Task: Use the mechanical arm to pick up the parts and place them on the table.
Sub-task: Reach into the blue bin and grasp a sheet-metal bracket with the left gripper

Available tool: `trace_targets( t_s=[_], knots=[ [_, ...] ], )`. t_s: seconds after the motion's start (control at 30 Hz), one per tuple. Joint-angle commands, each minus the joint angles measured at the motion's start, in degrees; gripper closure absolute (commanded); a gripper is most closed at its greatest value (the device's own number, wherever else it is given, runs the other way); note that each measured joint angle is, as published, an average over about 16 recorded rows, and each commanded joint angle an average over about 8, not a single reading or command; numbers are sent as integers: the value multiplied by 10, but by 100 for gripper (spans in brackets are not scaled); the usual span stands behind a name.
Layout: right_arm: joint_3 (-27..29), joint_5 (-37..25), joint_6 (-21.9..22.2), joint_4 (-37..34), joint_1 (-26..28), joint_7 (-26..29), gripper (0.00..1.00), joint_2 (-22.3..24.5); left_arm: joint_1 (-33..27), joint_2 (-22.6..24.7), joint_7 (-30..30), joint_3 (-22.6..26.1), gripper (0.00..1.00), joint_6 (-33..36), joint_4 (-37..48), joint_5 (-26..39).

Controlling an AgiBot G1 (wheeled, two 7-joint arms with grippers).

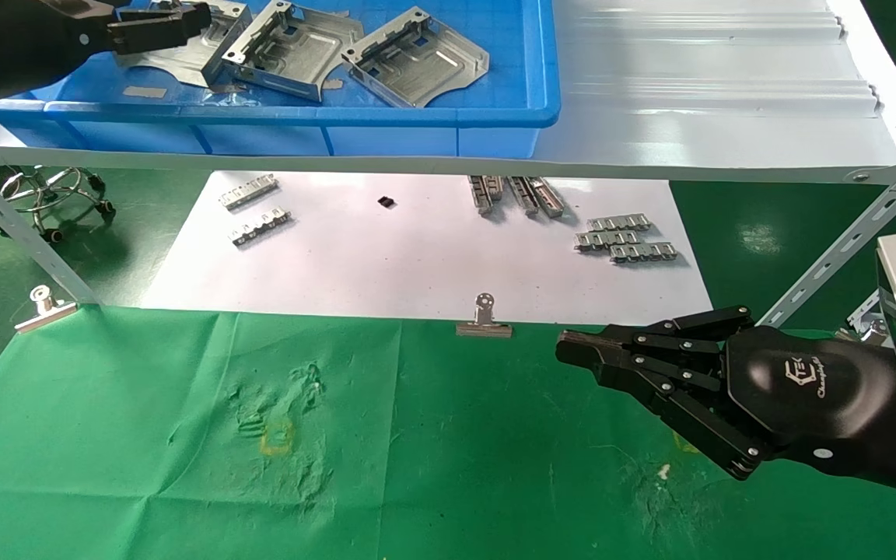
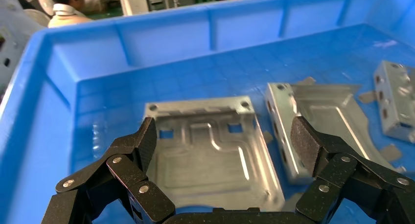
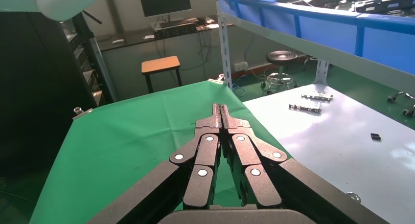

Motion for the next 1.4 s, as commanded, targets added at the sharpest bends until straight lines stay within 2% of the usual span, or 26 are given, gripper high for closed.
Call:
trace_targets(
  t_s=[0.03,0.3,0.37,0.47,0.57,0.63,0.73,1.4],
  knots=[
    [0,0,0,0,0,0,100,0,-10,4,-8,5,0,-7,13,11],
    [0,0,0,0,0,0,100,0,-50,28,-24,26,1,-19,70,50],
    [0,0,0,0,0,0,100,0,-58,33,-26,30,6,-21,85,58],
    [0,0,0,0,0,0,100,0,-67,40,-28,35,30,-27,106,68],
    [0,0,0,0,0,0,100,0,-73,45,-27,38,66,-32,124,75],
    [0,0,0,0,0,0,100,0,-76,48,-26,40,85,-33,132,77],
    [0,0,0,0,0,0,100,0,-78,50,-21,40,99,-32,140,77],
    [0,0,0,0,0,0,100,0,-78,67,36,31,100,-44,182,65]
  ],
)
